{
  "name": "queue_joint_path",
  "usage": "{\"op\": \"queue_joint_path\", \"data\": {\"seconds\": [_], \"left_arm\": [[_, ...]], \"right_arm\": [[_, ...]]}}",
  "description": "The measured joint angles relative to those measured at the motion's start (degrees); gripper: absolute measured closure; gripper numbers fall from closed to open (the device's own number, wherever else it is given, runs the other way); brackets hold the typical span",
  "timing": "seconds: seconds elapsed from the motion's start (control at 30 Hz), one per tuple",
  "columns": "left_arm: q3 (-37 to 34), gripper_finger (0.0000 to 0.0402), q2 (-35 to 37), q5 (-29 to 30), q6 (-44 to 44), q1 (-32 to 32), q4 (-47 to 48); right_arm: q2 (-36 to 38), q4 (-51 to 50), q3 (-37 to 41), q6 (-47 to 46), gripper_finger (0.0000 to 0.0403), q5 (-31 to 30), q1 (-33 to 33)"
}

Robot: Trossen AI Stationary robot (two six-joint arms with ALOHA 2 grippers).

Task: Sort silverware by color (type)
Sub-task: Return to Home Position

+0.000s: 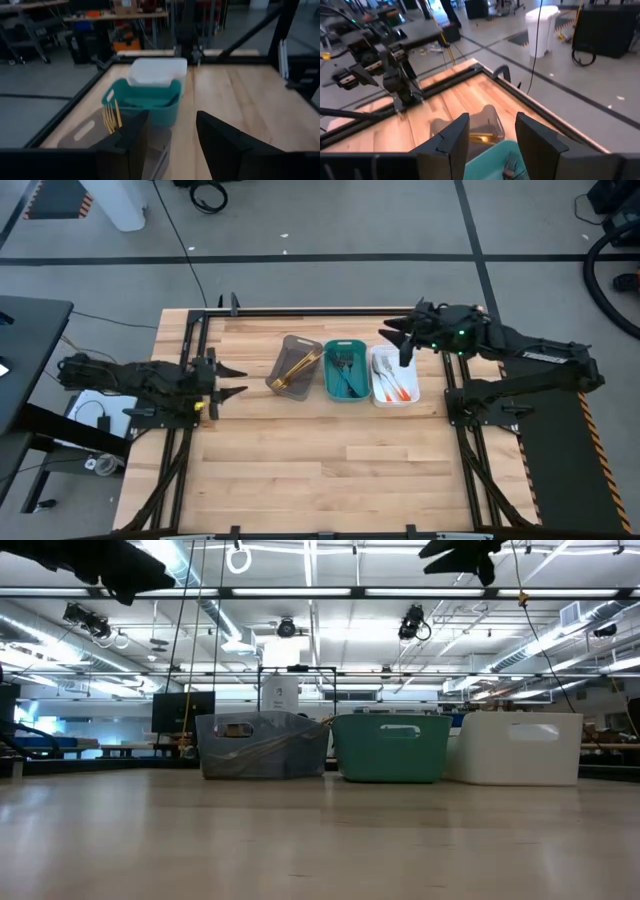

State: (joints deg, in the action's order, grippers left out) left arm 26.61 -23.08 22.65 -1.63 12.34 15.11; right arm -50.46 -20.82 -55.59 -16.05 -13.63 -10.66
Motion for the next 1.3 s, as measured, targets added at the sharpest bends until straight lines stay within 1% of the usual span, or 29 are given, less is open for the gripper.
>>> {"op": "queue_joint_path", "data": {"seconds": [0.5, 0.6, 0.7, 1.03, 1.13, 1.3], "left_arm": [[0.0, 0.023, 12.8, 0.0, -0.7, 0.0, -0.5], [0.0, 0.023, 14.4, 0.0, -0.7, 0.0, -0.5], [0.0, 0.023, 15.1, 0.1, -0.7, 0.0, -0.3], [-0.4, 0.023, 15.3, 0.3, -0.7, 0.0, -0.9], [-3.0, 0.023, 15.5, 0.7, -0.7, 0.0, -3.1], [-8.3, 0.023, 15.7, 0.8, -1.2, 0.0, -9.6]], "right_arm": [[10.4, 0.1, 0.1, 6.3, 0.0236, -0.1, 0.4], [12.9, 0.4, 1.2, 7.5, 0.0236, -1.8, 1.2], [15.8, 1.8, 4.0, 8.1, 0.0236, -3.2, 2.1], [26.1, 12.8, 16.6, 7.5, 0.0237, -3.2, 2.7], [27.9, 15.2, 19.9, 6.7, 0.0237, -3.0, 2.7], [31.2, 21.0, 26.4, 6.5, 0.0237, -1.8, 2.7]]}}
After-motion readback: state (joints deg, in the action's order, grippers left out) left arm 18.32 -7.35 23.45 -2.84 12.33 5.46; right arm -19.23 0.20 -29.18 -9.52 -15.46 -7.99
